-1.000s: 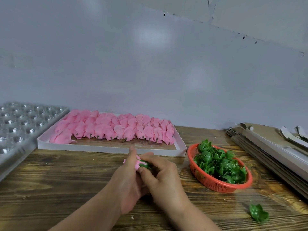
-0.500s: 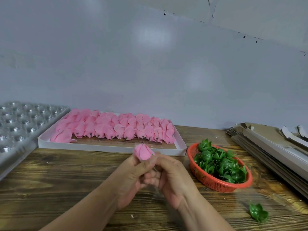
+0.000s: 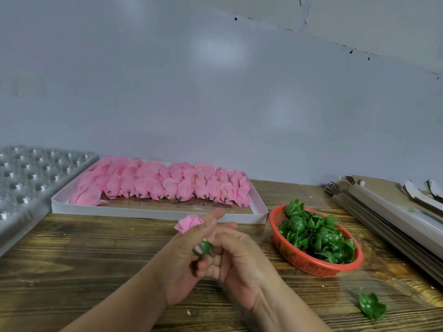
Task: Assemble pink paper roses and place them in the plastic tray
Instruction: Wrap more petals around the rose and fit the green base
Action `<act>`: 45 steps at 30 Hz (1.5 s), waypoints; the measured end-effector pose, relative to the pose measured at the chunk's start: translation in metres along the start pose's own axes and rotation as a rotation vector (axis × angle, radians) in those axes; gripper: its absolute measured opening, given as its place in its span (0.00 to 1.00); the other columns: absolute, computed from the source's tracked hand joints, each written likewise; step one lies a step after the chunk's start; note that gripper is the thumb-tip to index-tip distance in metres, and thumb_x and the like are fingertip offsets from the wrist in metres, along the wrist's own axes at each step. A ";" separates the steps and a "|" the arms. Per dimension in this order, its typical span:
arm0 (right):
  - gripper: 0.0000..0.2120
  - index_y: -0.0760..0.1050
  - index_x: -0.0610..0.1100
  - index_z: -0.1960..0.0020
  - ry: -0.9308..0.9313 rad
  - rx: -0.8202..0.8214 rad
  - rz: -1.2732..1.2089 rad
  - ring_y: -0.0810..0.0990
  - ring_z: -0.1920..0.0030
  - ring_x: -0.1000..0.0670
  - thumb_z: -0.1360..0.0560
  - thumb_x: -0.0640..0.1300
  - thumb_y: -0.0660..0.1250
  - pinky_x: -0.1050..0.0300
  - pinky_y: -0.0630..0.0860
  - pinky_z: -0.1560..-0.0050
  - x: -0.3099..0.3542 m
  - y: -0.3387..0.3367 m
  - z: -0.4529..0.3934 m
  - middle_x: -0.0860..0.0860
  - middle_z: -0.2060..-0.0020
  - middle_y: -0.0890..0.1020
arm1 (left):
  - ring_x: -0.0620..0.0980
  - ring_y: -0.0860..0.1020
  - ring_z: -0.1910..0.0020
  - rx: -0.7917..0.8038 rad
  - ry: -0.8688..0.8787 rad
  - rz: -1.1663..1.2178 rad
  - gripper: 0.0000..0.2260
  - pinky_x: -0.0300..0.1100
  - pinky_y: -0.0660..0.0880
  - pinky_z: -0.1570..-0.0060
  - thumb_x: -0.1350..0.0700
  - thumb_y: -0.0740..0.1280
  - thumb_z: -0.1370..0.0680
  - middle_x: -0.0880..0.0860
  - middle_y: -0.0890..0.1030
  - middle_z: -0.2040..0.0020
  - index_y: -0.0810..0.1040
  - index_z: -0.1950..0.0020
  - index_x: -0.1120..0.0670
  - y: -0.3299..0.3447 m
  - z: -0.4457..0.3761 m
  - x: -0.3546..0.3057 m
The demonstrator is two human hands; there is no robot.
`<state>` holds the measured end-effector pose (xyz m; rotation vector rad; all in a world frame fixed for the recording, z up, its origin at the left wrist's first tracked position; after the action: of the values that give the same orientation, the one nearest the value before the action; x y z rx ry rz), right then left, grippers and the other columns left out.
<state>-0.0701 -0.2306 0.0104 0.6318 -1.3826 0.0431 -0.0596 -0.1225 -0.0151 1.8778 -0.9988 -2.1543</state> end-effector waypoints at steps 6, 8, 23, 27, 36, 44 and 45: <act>0.14 0.81 0.39 0.64 0.059 -0.055 0.048 0.75 0.78 0.52 0.25 0.35 0.60 0.61 0.76 0.75 -0.002 -0.004 -0.002 0.42 0.71 0.80 | 0.43 0.66 0.76 -0.065 0.015 -0.060 0.19 0.39 0.65 0.71 0.45 0.69 0.36 0.52 0.84 0.47 0.85 0.49 0.50 0.006 0.002 -0.003; 0.13 0.81 0.39 0.63 0.054 -0.069 0.051 0.75 0.78 0.51 0.24 0.36 0.61 0.60 0.76 0.75 -0.002 -0.002 -0.002 0.41 0.70 0.80 | 0.47 0.66 0.72 -0.074 0.003 -0.101 0.23 0.43 0.68 0.63 0.43 0.70 0.37 0.57 0.79 0.58 0.84 0.47 0.53 0.004 0.002 -0.003; 0.12 0.78 0.49 0.47 -0.652 -0.308 1.222 0.78 0.54 0.57 0.31 0.45 0.70 0.55 0.77 0.55 -0.015 0.000 0.003 0.57 0.53 0.80 | 0.54 0.84 0.56 -0.257 0.003 0.252 0.23 0.49 0.77 0.55 0.45 0.57 0.19 0.60 0.84 0.48 0.86 0.55 0.59 0.004 -0.004 -0.003; 0.11 0.79 0.44 0.53 -0.884 -0.363 1.459 0.79 0.60 0.50 0.32 0.48 0.66 0.55 0.76 0.68 -0.014 0.001 0.002 0.52 0.58 0.80 | 0.55 0.82 0.47 -0.276 -0.067 0.280 0.23 0.49 0.74 0.53 0.42 0.56 0.20 0.58 0.84 0.45 0.80 0.42 0.58 0.009 -0.001 -0.005; 0.09 0.79 0.47 0.54 -0.795 -0.396 1.223 0.79 0.62 0.52 0.34 0.45 0.69 0.55 0.76 0.64 -0.015 0.001 0.002 0.53 0.62 0.80 | 0.53 0.84 0.53 -0.251 -0.070 0.297 0.24 0.48 0.74 0.55 0.42 0.63 0.30 0.57 0.84 0.47 0.79 0.42 0.57 0.010 -0.003 -0.004; 0.07 0.80 0.38 0.54 -0.449 -0.183 0.555 0.68 0.67 0.49 0.31 0.31 0.72 0.56 0.66 0.64 -0.006 -0.004 -0.003 0.46 0.70 0.72 | 0.57 0.83 0.49 -0.043 -0.032 0.256 0.34 0.55 0.79 0.47 0.45 0.83 0.46 0.63 0.82 0.46 0.83 0.45 0.58 0.004 -0.002 -0.001; 0.07 0.79 0.35 0.54 -0.423 -0.158 0.480 0.69 0.65 0.47 0.31 0.29 0.71 0.54 0.68 0.61 -0.005 -0.005 -0.004 0.44 0.67 0.74 | 0.57 0.83 0.49 -0.034 -0.020 0.256 0.34 0.55 0.80 0.49 0.46 0.84 0.48 0.63 0.82 0.46 0.83 0.46 0.58 0.002 -0.003 -0.001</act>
<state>-0.0660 -0.2312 0.0034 0.1668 -1.9045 0.1898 -0.0574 -0.1248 -0.0134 1.6164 -1.1304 -2.0310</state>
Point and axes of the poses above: each hand's wrist, its own z-axis away from the middle knuckle, its own y-axis out of the palm, x = y × z, the point moved 1 cm from there along -z, towards the middle knuckle
